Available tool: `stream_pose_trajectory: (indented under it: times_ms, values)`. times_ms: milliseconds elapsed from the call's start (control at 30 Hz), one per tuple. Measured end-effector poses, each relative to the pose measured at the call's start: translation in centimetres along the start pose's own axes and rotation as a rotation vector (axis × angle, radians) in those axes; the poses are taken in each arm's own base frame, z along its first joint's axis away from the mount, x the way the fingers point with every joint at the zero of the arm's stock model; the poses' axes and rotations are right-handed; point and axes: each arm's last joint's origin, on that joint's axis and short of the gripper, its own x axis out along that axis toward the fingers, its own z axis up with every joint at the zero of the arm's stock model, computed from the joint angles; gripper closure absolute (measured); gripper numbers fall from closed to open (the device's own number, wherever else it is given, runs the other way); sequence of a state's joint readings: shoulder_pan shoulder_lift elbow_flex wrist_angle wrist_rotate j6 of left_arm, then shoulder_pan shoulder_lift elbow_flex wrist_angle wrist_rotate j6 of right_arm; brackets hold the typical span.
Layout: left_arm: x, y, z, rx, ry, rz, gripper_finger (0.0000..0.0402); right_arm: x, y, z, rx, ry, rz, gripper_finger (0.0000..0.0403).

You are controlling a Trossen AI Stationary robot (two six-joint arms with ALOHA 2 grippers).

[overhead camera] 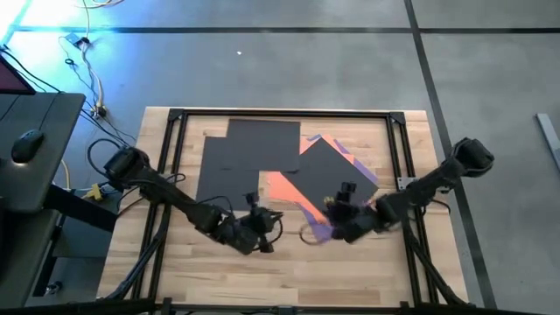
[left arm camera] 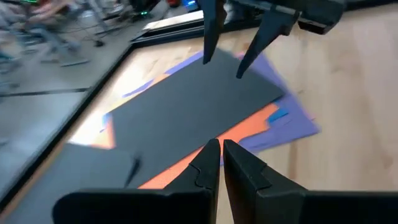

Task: Organize paper
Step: Stack the right black paper on top of the left black paper

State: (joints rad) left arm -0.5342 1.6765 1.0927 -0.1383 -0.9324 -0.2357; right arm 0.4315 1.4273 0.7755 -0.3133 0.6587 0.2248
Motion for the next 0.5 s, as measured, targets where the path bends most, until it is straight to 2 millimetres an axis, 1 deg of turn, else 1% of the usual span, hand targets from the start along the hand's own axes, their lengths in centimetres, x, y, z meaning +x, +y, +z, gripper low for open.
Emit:
stream_pose_trajectory:
  times_ms: [100,267,400,500]
  values:
    - [-1.8,0.8,-0.4,-0.014,0.032,0.051,0.0401,2.4,-2.4,0.5,-0.043,-0.042,0.068,0.0217]
    - [-4.6,2.6,-0.6,-0.054,0.082,0.057,0.0401,5.4,-6.8,1.1,-0.107,-0.138,0.156,0.0216]
    - [-5.5,3.1,-1.1,-0.054,0.111,0.064,0.0401,8.4,-9.5,0.9,-0.067,-0.177,0.229,0.0216]
    - [-5.7,2.8,-1.5,-0.044,0.125,0.062,0.0401,11.3,-10.5,0.3,-0.051,-0.136,0.269,0.0216]
